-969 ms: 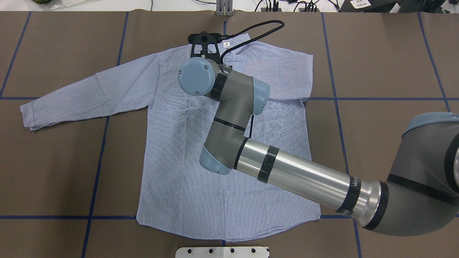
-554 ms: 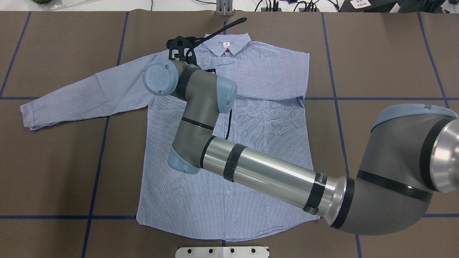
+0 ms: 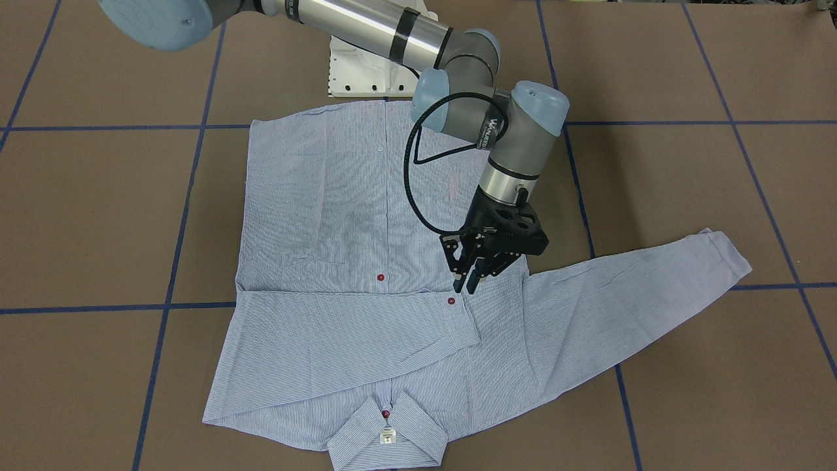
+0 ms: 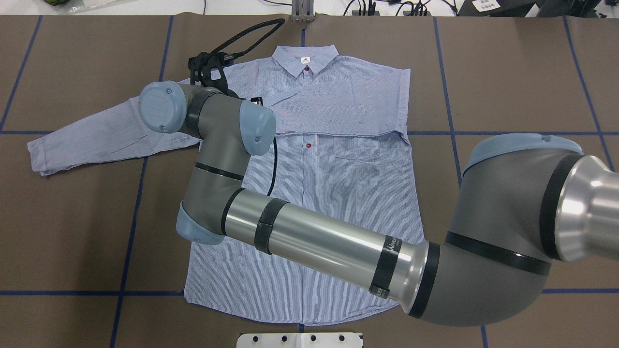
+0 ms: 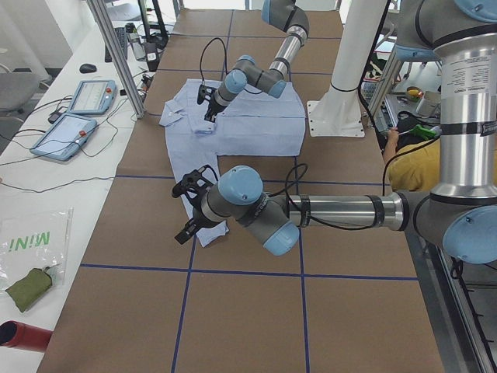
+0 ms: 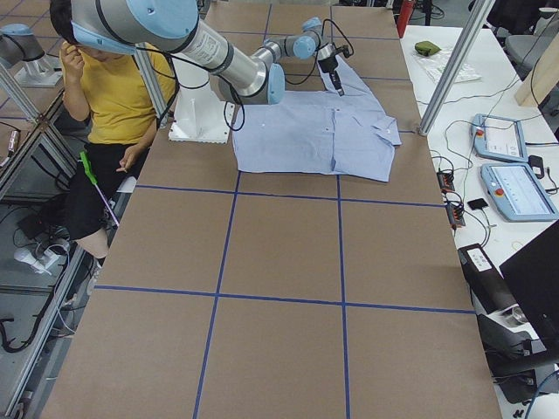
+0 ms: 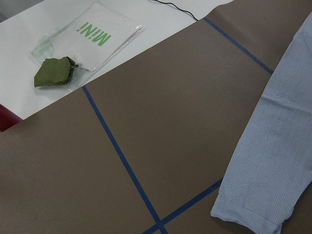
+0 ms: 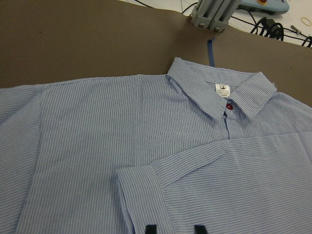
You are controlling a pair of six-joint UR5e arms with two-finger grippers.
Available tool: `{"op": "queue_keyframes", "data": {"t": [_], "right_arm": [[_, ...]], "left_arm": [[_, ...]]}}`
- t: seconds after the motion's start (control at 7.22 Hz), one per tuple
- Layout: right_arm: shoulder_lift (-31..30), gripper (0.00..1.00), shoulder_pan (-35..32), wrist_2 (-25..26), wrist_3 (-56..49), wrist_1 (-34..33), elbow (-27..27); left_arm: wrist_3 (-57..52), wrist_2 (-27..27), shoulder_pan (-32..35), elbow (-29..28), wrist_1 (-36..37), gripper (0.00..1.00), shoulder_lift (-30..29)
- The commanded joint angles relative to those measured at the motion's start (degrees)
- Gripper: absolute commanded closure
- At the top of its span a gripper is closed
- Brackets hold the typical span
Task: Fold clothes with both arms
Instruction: 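Lay the sleeve across the shirt body, release, and withdraw the right gripper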
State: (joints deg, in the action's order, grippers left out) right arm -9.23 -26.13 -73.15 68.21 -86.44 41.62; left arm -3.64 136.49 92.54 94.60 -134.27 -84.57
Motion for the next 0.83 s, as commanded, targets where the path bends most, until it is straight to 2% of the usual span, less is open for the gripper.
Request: {"op": "queue_keyframes", "data": {"t": [0.0, 0.14, 0.28, 0.42, 0.69], "right_arm": [[3.3, 0.00, -0.6, -0.4, 0.0, -5.3, 0.0], [3.3, 0.00, -2.4, -2.8, 0.1, -5.5, 0.2], [2.8, 0.00, -6.0, -9.8, 0.3, -8.8, 2.7], [-0.4, 0.00, -9.3, -17.1, 0.3, -13.2, 8.9], [-10.2, 0.00, -14.5, -21.6, -3.7, -14.6, 24.8]], "left_arm": [[0.0, 0.0, 0.0, 0.0, 0.0, 0.00, 0.0], [0.0, 0.0, 0.0, 0.1, 0.0, 0.00, 0.0], [0.2, 0.0, -0.1, 0.1, -0.4, 0.00, -0.2], [-0.1, -0.1, -0.2, 0.0, -2.8, 0.00, -0.2], [3.4, -0.4, -5.3, 0.0, -5.2, 0.00, -0.2]]}}
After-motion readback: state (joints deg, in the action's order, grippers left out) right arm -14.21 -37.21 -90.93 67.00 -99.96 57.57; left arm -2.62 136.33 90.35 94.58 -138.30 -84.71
